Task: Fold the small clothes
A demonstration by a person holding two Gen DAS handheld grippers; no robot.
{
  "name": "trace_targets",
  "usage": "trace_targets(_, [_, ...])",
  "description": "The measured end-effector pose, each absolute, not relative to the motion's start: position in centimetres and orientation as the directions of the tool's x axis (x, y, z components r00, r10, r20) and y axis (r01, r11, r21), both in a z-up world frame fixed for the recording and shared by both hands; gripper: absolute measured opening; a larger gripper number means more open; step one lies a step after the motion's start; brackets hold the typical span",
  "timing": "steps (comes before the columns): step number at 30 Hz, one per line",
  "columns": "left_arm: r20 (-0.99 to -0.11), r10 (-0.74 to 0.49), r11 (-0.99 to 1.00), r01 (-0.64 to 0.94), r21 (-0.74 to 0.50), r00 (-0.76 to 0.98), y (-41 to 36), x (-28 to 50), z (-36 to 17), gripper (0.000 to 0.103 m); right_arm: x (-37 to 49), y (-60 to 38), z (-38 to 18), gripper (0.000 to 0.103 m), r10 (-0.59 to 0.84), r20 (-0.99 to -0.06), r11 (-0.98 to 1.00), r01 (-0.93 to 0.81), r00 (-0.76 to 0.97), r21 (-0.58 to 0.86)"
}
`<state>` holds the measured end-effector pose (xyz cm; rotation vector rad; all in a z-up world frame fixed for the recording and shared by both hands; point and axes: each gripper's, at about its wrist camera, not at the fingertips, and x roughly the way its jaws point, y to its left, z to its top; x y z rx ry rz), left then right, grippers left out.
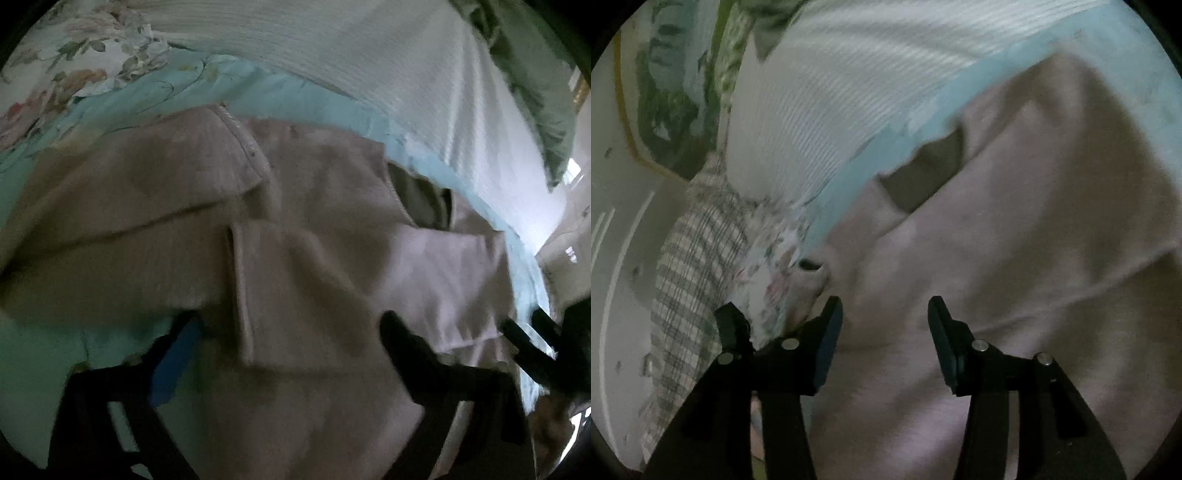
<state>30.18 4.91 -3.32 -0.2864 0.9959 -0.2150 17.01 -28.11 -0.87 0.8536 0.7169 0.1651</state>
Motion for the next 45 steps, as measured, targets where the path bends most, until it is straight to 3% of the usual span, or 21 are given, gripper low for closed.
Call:
trace_targets(1, [-0.796,-0.306,0.943,0.052,-0.329,0.522,4.8,30.6,-3.5,0.072,16.4,-28.8,-0.7,0.050,0.383,-0.516,0.665,0.160,0.766,0.730])
trace_targets(2, [-0.805,-0.283,0.953,0.060,-0.296,0.522,4.6,31.1,-3.8,0.056,15.9,-29.7,-0.6,0.050,0.355,-0.523,0.670,0.180,0.775,0.720])
trace_targets(3, [-0.808,-0.266,0.960,0.072,-0.270,0.526,4.2,31.2,-3.8,0.033,15.2,-30.8,-0.4,0.050,0.312,-0.534,0.678,0.209,0.786,0.704])
trace_targets(5, [-0.807,-0.246,0.969,0.117,-0.217,0.537,3.2,31.1,-3.8,0.005,14.5,-32.5,0.0,0.050,0.261,-0.547,0.687,0.245,0.795,0.684])
trace_targets(11, [-0.746,-0.171,0.985,0.082,-0.155,0.644,4.6,30.5,-1.5,0.004,14.4,-38.1,0.9,0.050,0.056,-0.629,0.714,0.409,0.776,0.568])
trace_targets(18, [-0.746,-0.163,0.984,0.052,-0.170,0.646,5.6,30.9,-2.5,0.004,19.9,-40.0,-2.7,0.050,0.080,-0.734,0.758,0.438,0.674,0.484])
trace_targets(20, [-0.756,-0.177,0.983,0.069,-0.173,0.631,5.3,30.9,-2.7,0.004,21.0,-39.5,-3.3,0.008,0.092,-0.760,0.788,0.419,0.644,0.450])
trace_targets(24, [-0.752,-0.176,0.984,0.121,-0.129,0.636,4.0,30.3,-2.2,0.005,20.6,-40.6,-2.0,0.008,-0.019,-0.757,0.793,0.471,0.653,0.386])
trace_targets(29, [-0.758,-0.189,0.981,0.153,-0.119,0.625,2.4,30.7,-2.5,0.005,20.1,-41.7,-2.0,0.009,-0.040,-0.784,0.766,0.523,0.619,0.374])
trace_targets(32, [-0.771,-0.175,0.984,0.143,-0.110,0.613,2.2,30.8,-3.3,0.005,18.7,-40.4,0.0,0.016,-0.096,-0.753,0.794,0.506,0.651,0.337])
trace_targets(34, [-0.777,-0.165,0.986,0.130,-0.107,0.607,2.5,30.7,-3.9,0.005,18.6,-38.3,0.6,0.033,-0.044,-0.735,0.841,0.423,0.677,0.339])
trace_targets(36, [-0.783,-0.163,0.986,0.118,-0.115,0.600,2.9,30.5,-4.1,0.006,19.3,-36.5,-0.6,0.047,0.002,-0.779,0.871,0.381,0.627,0.309])
trace_targets(37, [-0.786,-0.164,0.986,0.115,-0.118,0.596,3.0,30.4,-4.1,0.007,19.4,-36.2,-1.2,0.047,-0.006,-0.801,0.872,0.395,0.599,0.289])
trace_targets(40, [-0.781,-0.152,0.988,0.102,-0.113,0.606,4.0,28.7,-3.1,0.019,17.9,-35.8,-1.2,0.047,-0.003,-0.786,0.854,0.410,0.619,0.320])
trace_targets(42, [-0.756,-0.121,0.993,0.083,-0.088,0.643,5.5,26.9,-1.8,0.053,16.5,-34.9,-0.3,0.047,0.043,-0.757,0.846,0.379,0.652,0.374])
trace_targets(44, [-0.724,-0.054,0.999,0.037,-0.038,0.688,7.0,25.7,-0.5,0.070,15.3,-33.8,0.4,0.048,0.085,-0.738,0.847,0.341,0.669,0.407])
trace_targets(45, [-0.704,-0.017,1.000,0.014,-0.010,0.710,7.9,25.3,0.2,0.072,14.8,-32.9,0.7,0.052,0.107,-0.730,0.849,0.320,0.676,0.420])
